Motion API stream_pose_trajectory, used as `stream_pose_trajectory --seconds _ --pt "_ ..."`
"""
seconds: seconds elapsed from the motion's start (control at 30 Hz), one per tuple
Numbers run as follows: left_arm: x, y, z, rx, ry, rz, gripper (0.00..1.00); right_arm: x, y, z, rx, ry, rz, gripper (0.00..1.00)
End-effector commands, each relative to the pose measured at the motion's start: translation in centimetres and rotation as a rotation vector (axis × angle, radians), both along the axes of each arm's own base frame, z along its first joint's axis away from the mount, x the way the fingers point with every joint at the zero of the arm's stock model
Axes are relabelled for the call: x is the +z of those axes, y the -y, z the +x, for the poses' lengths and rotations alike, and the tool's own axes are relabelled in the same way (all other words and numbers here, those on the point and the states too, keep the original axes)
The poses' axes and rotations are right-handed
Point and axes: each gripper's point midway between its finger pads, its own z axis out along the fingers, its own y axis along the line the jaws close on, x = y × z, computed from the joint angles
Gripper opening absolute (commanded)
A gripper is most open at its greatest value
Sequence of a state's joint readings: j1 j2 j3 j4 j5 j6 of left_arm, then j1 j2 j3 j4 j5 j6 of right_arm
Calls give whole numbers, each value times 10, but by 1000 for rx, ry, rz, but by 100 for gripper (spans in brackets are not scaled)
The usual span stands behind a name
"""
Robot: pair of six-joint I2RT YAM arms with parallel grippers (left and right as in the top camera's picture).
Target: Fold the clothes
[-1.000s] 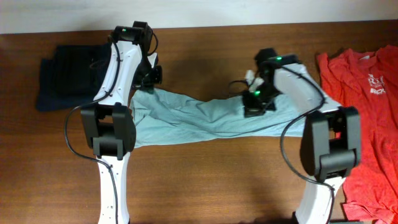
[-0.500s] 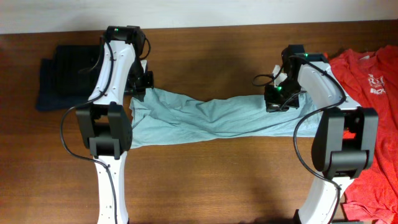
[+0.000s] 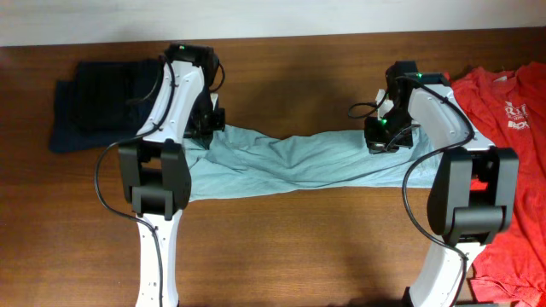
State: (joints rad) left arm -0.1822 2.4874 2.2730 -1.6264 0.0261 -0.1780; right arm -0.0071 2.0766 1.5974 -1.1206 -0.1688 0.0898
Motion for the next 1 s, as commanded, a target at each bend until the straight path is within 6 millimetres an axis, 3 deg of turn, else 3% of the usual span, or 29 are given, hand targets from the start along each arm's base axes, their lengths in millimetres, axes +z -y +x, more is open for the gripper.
stream_pose_trajectory --seconds 0.0,0.33,0.63,0.8,0.97 --pt "-10 -5 -12 17 -56 18 0 12 4 5 7 40 -24 12" --pt "-11 -7 -34 19 -147 37 0 12 4 6 7 41 -25 11" --pt "-31 -11 -84 2 -331 75 0 11 10 6 7 40 -54 12" --pt "-19 -10 -99 -21 -339 90 0 11 10 6 7 40 -54 12" --pt "8 -12 -85 -8 -216 93 0 11 9 6 7 40 -54 12"
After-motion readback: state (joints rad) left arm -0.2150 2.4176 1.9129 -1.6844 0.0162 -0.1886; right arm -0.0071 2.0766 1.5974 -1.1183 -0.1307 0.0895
